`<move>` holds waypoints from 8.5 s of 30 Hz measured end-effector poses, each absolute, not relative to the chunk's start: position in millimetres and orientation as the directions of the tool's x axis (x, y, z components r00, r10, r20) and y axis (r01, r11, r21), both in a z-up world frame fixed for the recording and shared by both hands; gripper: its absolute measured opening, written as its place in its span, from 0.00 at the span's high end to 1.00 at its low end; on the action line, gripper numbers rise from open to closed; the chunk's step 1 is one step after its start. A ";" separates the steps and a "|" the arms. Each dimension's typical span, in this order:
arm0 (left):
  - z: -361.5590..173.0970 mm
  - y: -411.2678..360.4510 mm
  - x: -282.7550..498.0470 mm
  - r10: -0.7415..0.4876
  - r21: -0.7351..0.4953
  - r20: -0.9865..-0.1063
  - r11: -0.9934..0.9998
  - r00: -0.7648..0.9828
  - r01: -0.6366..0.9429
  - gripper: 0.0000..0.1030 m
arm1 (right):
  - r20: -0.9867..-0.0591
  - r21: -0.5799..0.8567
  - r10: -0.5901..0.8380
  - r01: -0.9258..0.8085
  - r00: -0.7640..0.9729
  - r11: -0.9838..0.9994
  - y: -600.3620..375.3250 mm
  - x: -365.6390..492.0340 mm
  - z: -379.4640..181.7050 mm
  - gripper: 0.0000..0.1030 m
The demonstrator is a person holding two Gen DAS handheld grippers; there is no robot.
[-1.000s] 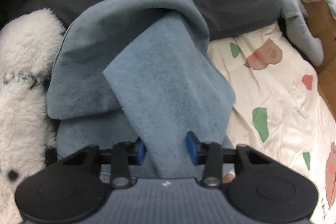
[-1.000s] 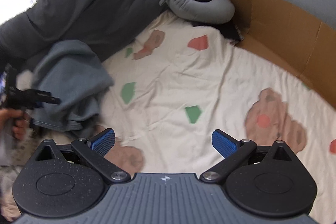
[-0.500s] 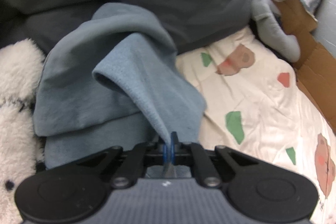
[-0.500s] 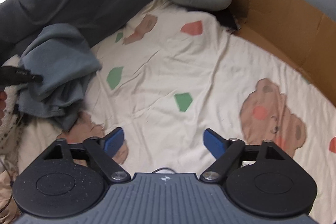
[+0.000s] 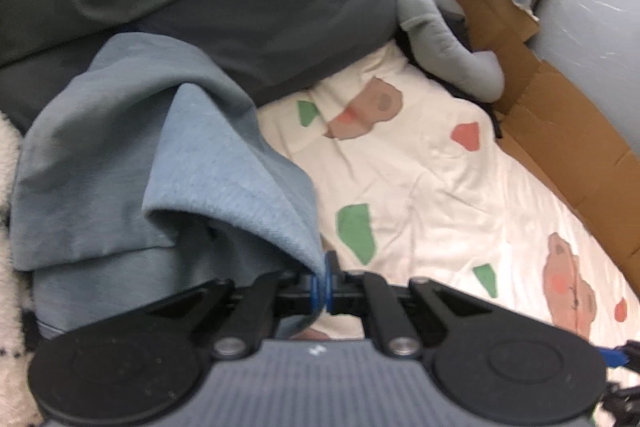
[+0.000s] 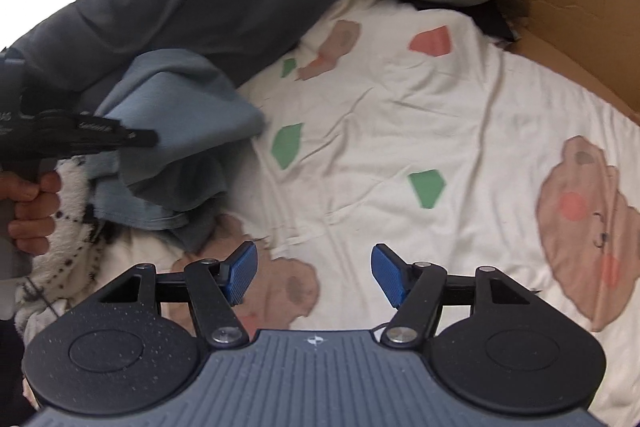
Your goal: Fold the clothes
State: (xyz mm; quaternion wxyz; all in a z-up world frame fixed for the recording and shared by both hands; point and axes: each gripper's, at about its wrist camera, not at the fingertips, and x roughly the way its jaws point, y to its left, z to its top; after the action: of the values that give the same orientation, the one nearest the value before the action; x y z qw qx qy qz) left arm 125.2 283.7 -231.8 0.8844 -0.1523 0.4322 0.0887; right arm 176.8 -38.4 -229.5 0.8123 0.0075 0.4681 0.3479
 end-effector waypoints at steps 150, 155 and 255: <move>-267.0 253.6 421.2 0.123 -0.106 -0.792 0.937 0.598 -0.333 0.53 | -0.854 -0.029 0.065 -0.172 0.516 0.985 -174.6 422.7 -259.2 0.71; -265.3 243.6 406.5 0.110 -0.081 -0.788 0.957 0.606 -0.279 0.32 | -0.832 -0.016 0.071 -0.152 0.550 0.988 -187.7 418.3 -253.9 0.34; -351.5 134.6 136.3 -0.110 -0.182 -0.888 0.976 0.446 -0.121 0.29 | -0.871 0.156 0.202 -0.140 0.447 0.978 -220.1 256.9 -332.5 0.95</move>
State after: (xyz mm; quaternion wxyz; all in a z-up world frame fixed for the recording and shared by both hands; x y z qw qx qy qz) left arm 136.3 134.7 -351.5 0.8432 -0.1097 0.5263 0.0032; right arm 256.9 -220.1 -332.5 0.8500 0.0304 0.5161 0.1006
